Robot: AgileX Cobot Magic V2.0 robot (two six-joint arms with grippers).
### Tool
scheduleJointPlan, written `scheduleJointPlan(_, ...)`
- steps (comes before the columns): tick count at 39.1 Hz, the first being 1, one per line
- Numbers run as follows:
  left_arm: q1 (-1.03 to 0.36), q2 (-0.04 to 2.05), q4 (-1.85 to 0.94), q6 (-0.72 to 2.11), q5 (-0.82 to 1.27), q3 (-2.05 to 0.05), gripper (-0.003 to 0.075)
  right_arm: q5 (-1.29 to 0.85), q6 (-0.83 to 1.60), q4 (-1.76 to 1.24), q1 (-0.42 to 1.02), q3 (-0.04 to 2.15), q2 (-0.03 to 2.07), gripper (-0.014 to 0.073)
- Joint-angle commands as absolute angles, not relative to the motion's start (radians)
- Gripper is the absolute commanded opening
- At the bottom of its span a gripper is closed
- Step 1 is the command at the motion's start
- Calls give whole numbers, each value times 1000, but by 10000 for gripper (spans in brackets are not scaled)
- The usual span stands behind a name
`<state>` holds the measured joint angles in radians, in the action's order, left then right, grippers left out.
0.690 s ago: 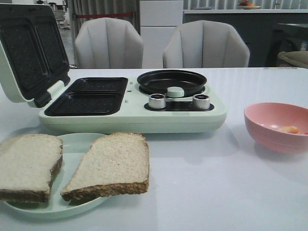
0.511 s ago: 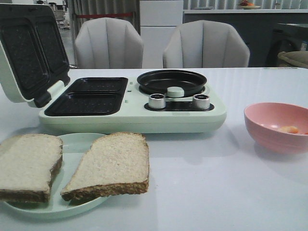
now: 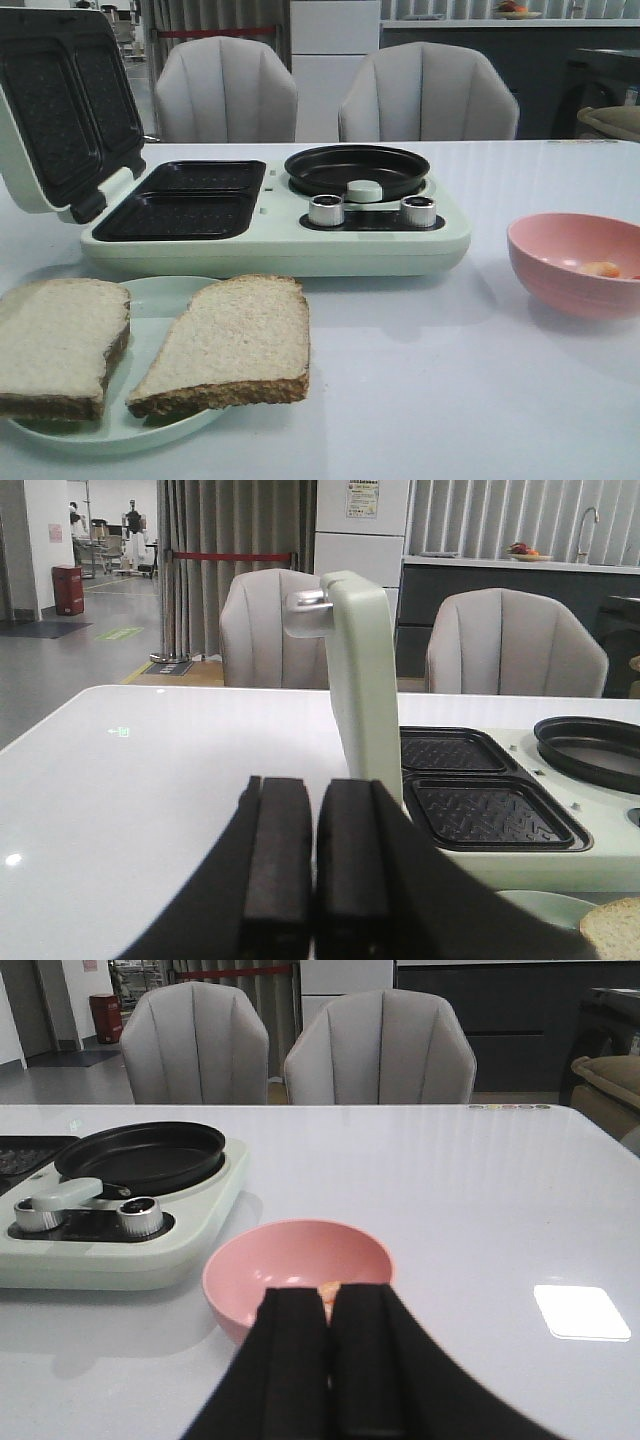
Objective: Make breakfast with bread and shrimp
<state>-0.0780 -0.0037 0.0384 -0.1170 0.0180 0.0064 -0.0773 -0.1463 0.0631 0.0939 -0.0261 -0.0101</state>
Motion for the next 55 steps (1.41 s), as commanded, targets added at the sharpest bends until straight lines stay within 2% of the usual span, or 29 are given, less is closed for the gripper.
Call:
scheduleJointPlan(1,-79,-21,36,-121,-90,27,114,7,-142,65,94,-10,-32,142)
scheduleJointPlan(11,-79,-21,36,-121,-145,25,114,7,-142,65,94,-10,-32,142)
scheduleJointPlan(18,-79,-21,42,-119,-304,21,114,7,-142,65,94,-10,-32,142)
scheduleJointPlan(22,-79,-21,42,-119,-314,-28,114,7,-142,65,94,-10,-32,142)
scheduleJointPlan(26,-79,-10,42,-119,-252,-114,114,7,-142,65,94,-10,-32,142)
scheduleJointPlan(32,-79,60,42,-119,-7,-285,114,7,-142,65,94,-10,-32,142)
scheduleJointPlan(36,-79,120,31,-119,79,-354,114,7,-142,65,94,-10,-32,142)
scheduleJointPlan(51,-79,180,34,-119,96,-337,115,7,-142,65,94,-10,-32,142)
scheduleJointPlan(55,-79,180,34,-119,96,-337,138,7,-142,65,94,-10,-32,142)
